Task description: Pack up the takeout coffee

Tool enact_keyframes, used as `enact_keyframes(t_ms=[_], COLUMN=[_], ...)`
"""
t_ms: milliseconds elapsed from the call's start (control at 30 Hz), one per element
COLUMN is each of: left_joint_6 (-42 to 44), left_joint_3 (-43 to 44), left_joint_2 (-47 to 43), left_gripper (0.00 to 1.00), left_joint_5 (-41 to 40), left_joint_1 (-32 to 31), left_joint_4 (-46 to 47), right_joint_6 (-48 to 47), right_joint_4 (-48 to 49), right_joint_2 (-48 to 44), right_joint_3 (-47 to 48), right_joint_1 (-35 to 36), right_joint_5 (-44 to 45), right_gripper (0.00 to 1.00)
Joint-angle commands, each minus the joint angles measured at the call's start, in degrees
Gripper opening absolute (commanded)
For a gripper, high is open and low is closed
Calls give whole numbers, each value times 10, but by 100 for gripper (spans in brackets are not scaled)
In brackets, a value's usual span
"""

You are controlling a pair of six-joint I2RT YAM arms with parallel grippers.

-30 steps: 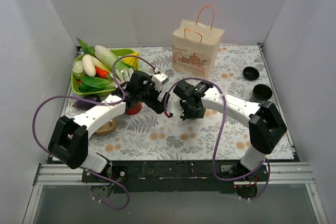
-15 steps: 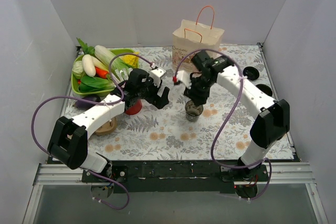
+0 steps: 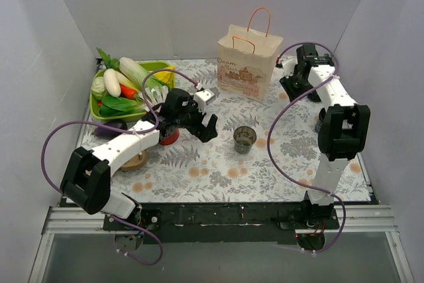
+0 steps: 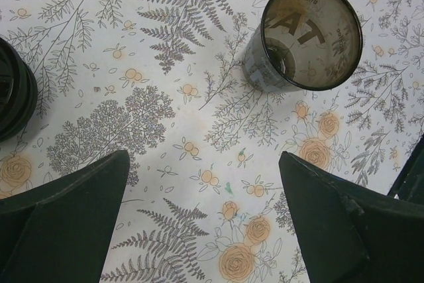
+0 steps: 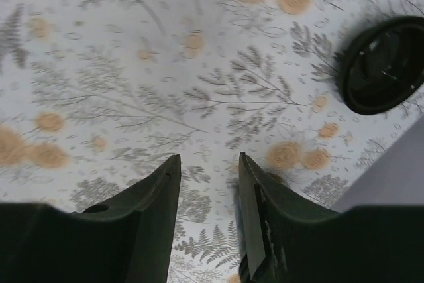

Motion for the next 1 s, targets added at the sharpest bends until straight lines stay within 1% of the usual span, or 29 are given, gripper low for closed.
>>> enact_keyframes(t_ms=[0, 67, 233, 333, 367, 467, 700, 967], left_joint_6=[-5, -8, -13, -17, -18, -21, -25, -30], left_joint_3=[3, 4, 5, 7, 7, 11, 14, 17], left_joint_2=[-14, -12, -3, 4, 5, 10, 17, 27], left_gripper=[98, 98, 98, 98, 98, 98, 98, 98], left_joint_5=[11, 11, 13, 15, 15, 17, 15, 21], left_joint_1=[1, 1, 2, 1, 2, 2, 3, 3], left_joint_4=[1, 1, 2, 5, 4, 3, -1, -1], right_joint_6=[17, 16, 17, 19, 19, 17, 9, 2], right_joint_4=[26, 35, 48, 46, 44, 34, 34, 37], right_joint_2=[52, 67, 120, 150, 159, 191, 233, 253], right_joint_3=[55, 61, 106, 140, 151, 178, 195, 216], right_joint_1=[-33, -39, -54, -54, -70, -78, -96, -102], right_joint_5=[79, 110, 142, 145, 145, 148, 152, 148], right_gripper=[48, 48, 50, 50, 50, 50, 48, 46])
